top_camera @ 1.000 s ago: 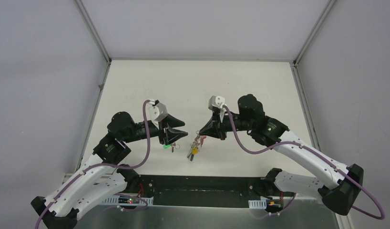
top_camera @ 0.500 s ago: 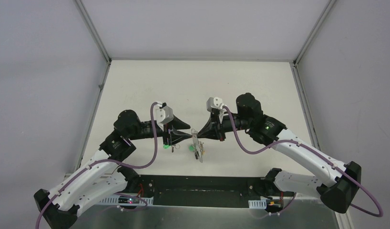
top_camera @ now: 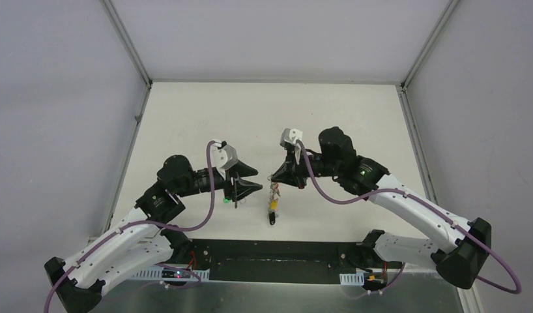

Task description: Put the keys on the keyring

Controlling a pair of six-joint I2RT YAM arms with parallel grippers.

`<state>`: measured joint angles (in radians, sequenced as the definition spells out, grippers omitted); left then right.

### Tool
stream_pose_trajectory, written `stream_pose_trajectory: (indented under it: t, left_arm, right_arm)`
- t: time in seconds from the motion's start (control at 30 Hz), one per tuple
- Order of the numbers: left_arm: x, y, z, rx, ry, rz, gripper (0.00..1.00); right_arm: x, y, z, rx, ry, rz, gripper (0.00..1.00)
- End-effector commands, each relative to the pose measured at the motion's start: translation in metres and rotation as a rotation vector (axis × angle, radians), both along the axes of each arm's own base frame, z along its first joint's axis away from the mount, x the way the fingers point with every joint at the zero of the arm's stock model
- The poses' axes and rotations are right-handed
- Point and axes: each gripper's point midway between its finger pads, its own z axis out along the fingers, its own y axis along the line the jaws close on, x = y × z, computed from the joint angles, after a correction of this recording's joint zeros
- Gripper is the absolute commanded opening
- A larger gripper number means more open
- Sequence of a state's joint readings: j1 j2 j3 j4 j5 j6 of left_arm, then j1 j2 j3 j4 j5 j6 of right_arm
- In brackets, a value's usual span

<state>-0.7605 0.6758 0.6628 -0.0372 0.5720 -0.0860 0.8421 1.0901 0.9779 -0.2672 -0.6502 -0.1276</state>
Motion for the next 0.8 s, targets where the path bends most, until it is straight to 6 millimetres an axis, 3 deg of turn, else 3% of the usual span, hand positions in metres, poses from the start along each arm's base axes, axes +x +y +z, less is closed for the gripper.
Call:
stream_pose_trajectory:
  t: [0.0, 0.17, 0.47, 0.57, 0.7, 0.77]
  left_arm:
    - [0.008, 0.011, 0.005, -0.025, 0.050, 0.111, 0.50]
    - [0.009, 0.019, 0.004, -0.037, 0.083, 0.156, 0.52]
    - [0.011, 0.024, -0.002, -0.038, 0.157, 0.202, 0.54]
    - [0.011, 0.027, -0.007, -0.037, 0.197, 0.226, 0.57]
    - [0.014, 0.034, -0.016, -0.039, 0.283, 0.286, 0.64]
    - [0.017, 0.036, -0.023, -0.045, 0.339, 0.325, 0.70]
  right_arm:
    - [0.029, -0.009, -0.019, -0.122, 0.017, -0.175, 0.00]
    - [0.044, -0.004, -0.058, -0.235, 0.090, -0.228, 0.00]
    - [0.101, 0.068, -0.107, -0.333, 0.200, -0.211, 0.01]
    - [0.117, 0.080, -0.116, -0.341, 0.202, -0.229, 0.15]
    - [0.131, 0.080, -0.109, -0.308, 0.171, -0.291, 0.52]
    - [0.136, 0.074, -0.099, -0.276, 0.145, -0.335, 0.64]
